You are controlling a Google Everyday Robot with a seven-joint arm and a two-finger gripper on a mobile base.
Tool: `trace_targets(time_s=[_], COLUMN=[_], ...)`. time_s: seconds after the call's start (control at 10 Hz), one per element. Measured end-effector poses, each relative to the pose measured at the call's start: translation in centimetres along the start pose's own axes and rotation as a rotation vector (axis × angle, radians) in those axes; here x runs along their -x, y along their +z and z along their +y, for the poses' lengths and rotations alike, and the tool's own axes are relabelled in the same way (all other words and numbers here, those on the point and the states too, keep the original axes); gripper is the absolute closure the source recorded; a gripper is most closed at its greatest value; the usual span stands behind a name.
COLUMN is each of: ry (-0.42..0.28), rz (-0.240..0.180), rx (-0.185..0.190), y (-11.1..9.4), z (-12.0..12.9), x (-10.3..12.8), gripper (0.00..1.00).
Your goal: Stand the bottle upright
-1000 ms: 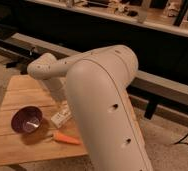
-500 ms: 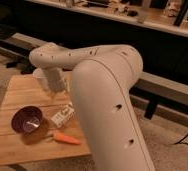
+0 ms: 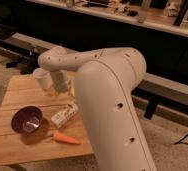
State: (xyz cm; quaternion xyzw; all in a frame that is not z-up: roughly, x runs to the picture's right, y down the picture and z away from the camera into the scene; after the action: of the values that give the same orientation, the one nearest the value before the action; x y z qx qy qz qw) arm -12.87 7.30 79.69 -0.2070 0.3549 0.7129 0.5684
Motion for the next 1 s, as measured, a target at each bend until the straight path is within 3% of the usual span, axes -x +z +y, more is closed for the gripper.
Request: trace_targets(time_s=[0.4, 1.0], ry=[0.003, -0.012], rz=[0.030, 0.047], rx=[-0.015, -0.016], y=[2.7, 3.3], z=[-0.7, -0.9], x=[-1.0, -1.3], gripper=[0.20, 0.20])
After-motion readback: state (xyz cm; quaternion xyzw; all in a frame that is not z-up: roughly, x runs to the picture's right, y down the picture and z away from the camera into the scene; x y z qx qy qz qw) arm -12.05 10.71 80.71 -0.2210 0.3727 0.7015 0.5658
